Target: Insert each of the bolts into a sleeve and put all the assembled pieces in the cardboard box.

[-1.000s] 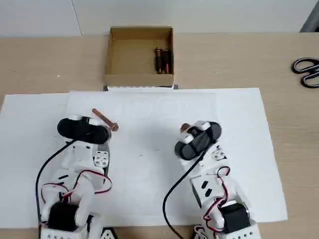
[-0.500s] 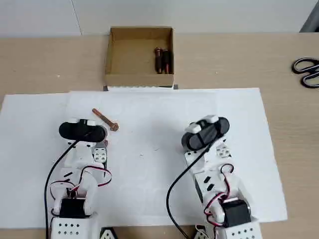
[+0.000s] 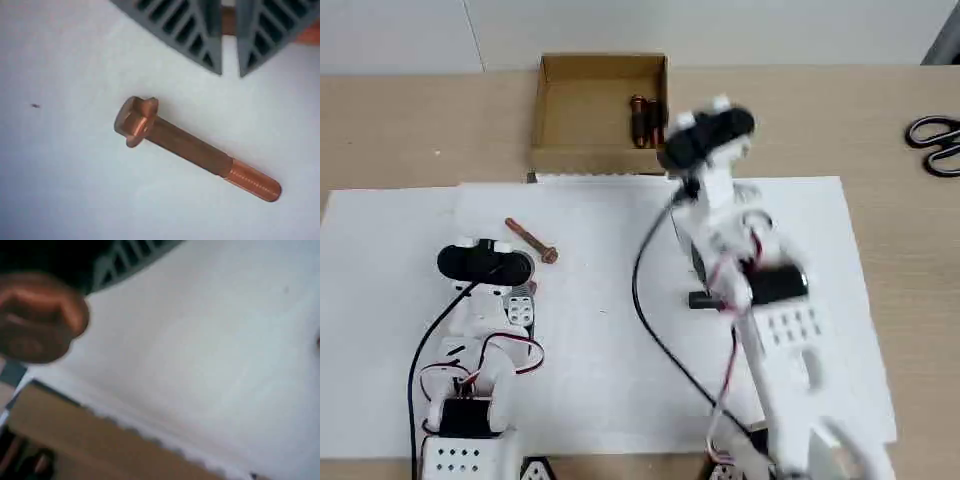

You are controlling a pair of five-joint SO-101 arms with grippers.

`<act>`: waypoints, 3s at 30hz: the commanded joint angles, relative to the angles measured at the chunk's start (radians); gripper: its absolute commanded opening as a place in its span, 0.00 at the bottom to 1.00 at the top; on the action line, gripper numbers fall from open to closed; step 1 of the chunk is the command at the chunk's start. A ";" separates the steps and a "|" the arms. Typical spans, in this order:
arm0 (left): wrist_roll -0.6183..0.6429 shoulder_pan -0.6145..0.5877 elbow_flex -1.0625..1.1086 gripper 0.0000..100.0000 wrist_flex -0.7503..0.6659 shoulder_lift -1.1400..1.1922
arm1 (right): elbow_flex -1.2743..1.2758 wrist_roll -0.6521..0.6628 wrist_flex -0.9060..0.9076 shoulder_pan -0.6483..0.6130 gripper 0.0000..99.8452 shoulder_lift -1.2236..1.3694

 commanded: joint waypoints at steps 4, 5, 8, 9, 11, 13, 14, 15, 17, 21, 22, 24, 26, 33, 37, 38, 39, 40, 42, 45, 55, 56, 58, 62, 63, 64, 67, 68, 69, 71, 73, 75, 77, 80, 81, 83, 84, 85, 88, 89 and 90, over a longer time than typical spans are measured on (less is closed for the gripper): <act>0.003 0.003 -0.004 0.01 -0.028 -0.012 | -0.420 -0.012 -0.130 0.005 0.00 0.430; 0.003 0.002 -0.004 0.01 -0.028 -0.012 | -0.474 -0.012 -0.148 0.004 0.00 0.493; 0.003 -0.002 -0.004 0.01 -0.026 -0.012 | -0.657 -0.011 -0.174 -0.013 0.00 0.688; 0.003 -0.003 -0.004 0.01 -0.026 -0.012 | -0.720 -0.011 -0.179 -0.016 0.00 0.750; 0.003 -0.003 -0.004 0.01 -0.026 -0.012 | -0.852 -0.011 -0.183 -0.030 0.00 0.862; 0.003 -0.003 -0.004 0.01 -0.026 -0.012 | -0.994 -0.011 -0.183 -0.044 0.00 0.970; 0.003 -0.003 -0.004 0.01 -0.026 -0.012 | -1.057 -0.011 -0.183 -0.050 0.00 1.021; 0.003 -0.003 -0.004 0.01 -0.026 -0.012 | -1.120 -0.011 -0.185 -0.062 0.00 1.069; 0.003 -0.005 -0.004 0.01 -0.026 -0.012 | -1.229 -0.008 -0.199 -0.081 0.00 1.159; 0.003 -0.005 -0.004 0.01 -0.025 -0.012 | -1.398 -0.005 -0.193 -0.110 0.00 1.297; 0.003 -0.005 -0.004 0.01 -0.025 -0.012 | -1.418 -0.005 -0.193 -0.113 0.00 1.320; 0.003 -0.005 -0.004 0.01 -0.025 -0.012 | -1.439 -0.005 -0.174 -0.125 0.00 1.354; 0.003 -0.005 -0.004 0.01 -0.025 -0.012 | -1.444 -0.005 -0.142 -0.133 0.01 1.371; 0.003 -0.005 -0.004 0.01 -0.025 -0.012 | -1.444 -0.005 -0.008 -0.136 0.19 1.385; 0.003 -0.005 -0.004 0.01 -0.025 -0.012 | -1.447 0.002 0.059 -0.133 0.19 1.380; 0.003 -0.005 -0.004 0.01 -0.025 -0.012 | -1.452 0.021 0.079 -0.125 0.19 1.380; 0.003 -0.005 -0.004 0.01 -0.025 -0.012 | -1.467 0.043 0.113 -0.117 0.19 1.380; 0.003 -0.005 -0.004 0.01 -0.025 -0.012 | -1.493 0.055 0.156 -0.113 0.19 1.380; 0.003 -0.005 -0.004 0.01 -0.025 -0.012 | -1.577 0.060 0.262 -0.099 0.19 1.380; 0.003 -0.005 -0.004 0.01 -0.025 -0.012 | -1.738 0.060 0.453 -0.097 0.19 1.365; 0.003 -0.005 -0.004 0.01 -0.025 -0.012 | -1.969 0.060 0.831 -0.077 0.19 1.357; 0.003 -0.005 -0.004 0.01 -0.025 -0.012 | -1.982 0.060 0.868 -0.077 0.19 1.356; 0.003 -0.005 -0.004 0.01 -0.025 -0.012 | -2.021 0.060 0.954 -0.077 0.19 1.356; 0.003 -0.005 -0.004 0.01 -0.025 -0.012 | -2.065 0.060 1.024 -0.070 0.19 1.353; 0.003 -0.005 -0.004 0.01 -0.025 -0.012 | -2.065 0.060 1.027 -0.068 0.19 1.353; 0.003 -0.006 -0.004 0.01 -0.025 -0.012 | -2.065 0.060 1.030 -0.067 0.19 1.351; 0.003 -0.006 -0.002 0.01 -0.025 -0.012 | -2.044 0.060 1.046 -0.064 0.19 1.349; 0.003 -0.006 -0.002 0.01 -0.025 -0.012 | -2.019 0.061 1.046 -0.061 0.19 1.336; 0.003 -0.006 -0.002 0.01 -0.025 -0.012 | -1.987 0.061 1.046 -0.061 0.19 1.308; 0.003 -0.006 -0.002 0.01 -0.025 -0.012 | -1.873 0.061 1.047 -0.059 0.19 1.221; 0.003 -0.006 -0.002 0.01 -0.025 -0.012 | -1.697 0.064 1.044 -0.059 0.19 1.112; 0.003 -0.006 -0.002 0.01 -0.025 -0.012 | -1.487 0.064 1.040 -0.061 0.19 0.995; 0.003 -0.006 -0.002 0.01 -0.025 -0.012 | -1.301 0.064 1.033 -0.062 0.19 0.894; 0.003 -0.006 -0.002 0.01 -0.025 -0.012 | -1.100 0.064 1.020 -0.062 0.19 0.802; 0.003 -0.006 -0.002 0.01 -0.025 -0.012 | -1.057 0.066 1.020 -0.061 0.19 0.786; 0.003 -0.006 -0.002 0.01 -0.025 -0.012 | -0.993 0.069 1.021 -0.061 0.19 0.760; 0.003 -0.006 -0.002 0.01 -0.025 -0.012 | -0.967 0.092 1.023 -0.061 0.19 0.751; 0.003 -0.006 -0.002 0.01 -0.025 -0.012 | -0.945 0.137 1.023 -0.061 0.19 0.745; 0.003 -0.006 -0.002 0.01 -0.025 -0.012 | -0.862 0.331 1.023 -0.062 0.19 0.722; 0.003 -0.006 -0.002 0.01 -0.025 -0.012 | -0.838 0.377 1.023 -0.062 0.19 0.716; 0.003 -0.006 -0.002 0.01 -0.025 -0.012 | -0.815 0.411 1.023 -0.061 0.19 0.710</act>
